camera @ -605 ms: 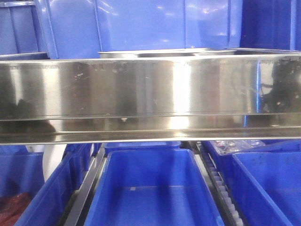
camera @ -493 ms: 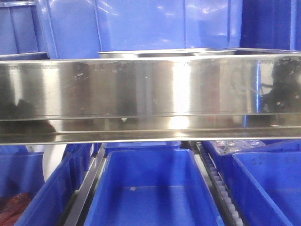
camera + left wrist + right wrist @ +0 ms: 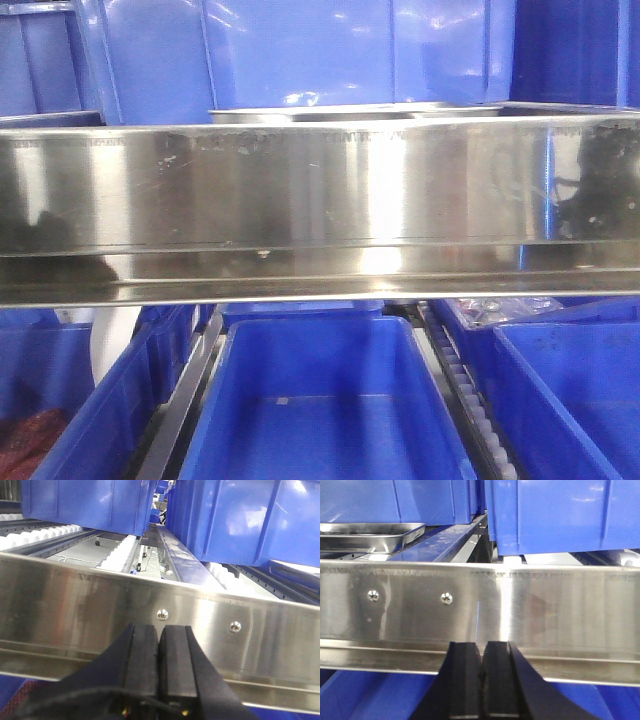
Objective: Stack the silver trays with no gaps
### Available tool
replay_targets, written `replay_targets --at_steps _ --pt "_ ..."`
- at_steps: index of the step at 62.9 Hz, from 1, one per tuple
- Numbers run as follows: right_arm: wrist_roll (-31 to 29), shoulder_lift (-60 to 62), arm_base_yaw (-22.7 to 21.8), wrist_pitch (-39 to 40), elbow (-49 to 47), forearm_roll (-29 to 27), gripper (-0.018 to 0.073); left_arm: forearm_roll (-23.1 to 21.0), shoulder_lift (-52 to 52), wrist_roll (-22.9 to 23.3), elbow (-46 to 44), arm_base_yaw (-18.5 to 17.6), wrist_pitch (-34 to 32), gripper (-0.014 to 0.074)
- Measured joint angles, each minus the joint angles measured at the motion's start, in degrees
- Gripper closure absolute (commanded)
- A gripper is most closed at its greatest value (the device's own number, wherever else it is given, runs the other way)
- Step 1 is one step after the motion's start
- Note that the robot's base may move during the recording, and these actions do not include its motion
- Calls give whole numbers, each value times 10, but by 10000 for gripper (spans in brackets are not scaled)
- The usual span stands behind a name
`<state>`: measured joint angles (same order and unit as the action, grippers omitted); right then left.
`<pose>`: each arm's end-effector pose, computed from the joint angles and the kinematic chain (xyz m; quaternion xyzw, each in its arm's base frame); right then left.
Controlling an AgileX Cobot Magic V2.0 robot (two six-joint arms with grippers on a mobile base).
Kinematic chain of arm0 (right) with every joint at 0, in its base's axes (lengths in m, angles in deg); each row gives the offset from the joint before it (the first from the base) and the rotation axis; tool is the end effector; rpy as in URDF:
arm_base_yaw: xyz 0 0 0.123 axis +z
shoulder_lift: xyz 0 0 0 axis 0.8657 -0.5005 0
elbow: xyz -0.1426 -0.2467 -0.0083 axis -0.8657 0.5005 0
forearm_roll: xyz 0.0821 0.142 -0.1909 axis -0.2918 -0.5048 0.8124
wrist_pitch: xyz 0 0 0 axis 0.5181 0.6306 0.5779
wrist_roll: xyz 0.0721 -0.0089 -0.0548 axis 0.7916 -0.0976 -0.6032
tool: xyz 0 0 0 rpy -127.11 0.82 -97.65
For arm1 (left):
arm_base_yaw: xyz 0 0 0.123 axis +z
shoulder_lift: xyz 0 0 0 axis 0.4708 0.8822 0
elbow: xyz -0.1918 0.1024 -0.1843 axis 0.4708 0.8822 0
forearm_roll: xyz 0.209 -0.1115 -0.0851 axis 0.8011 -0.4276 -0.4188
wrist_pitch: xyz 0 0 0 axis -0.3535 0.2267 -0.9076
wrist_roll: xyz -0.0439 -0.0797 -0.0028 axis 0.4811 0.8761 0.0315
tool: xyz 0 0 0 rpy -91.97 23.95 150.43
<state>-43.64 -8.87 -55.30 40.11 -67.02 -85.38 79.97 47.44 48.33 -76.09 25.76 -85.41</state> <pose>0.0564 0.0052 0.1911 -0.0070 0.7305 0.0539 0.6808 0.0568 -0.0033 0.1964 -0.0293 0.7097 -0.0653 0.7009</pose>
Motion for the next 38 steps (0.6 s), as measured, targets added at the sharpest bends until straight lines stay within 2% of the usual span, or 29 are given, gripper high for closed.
replay_targets --at_steps 18,29,34,38 --pt "0 0 0 12 0 1 510 0 0 0 0 0 0 643" --pt "2 0 0 69 0 -5 510 0 0 0 -3 0 2 643" --pt "4 0 0 77 -13 -16 510 4 0 -2 -34 0 30 643" --pt "6 0 0 54 -53 -20 503 18 0 -8 -87 0 79 638"
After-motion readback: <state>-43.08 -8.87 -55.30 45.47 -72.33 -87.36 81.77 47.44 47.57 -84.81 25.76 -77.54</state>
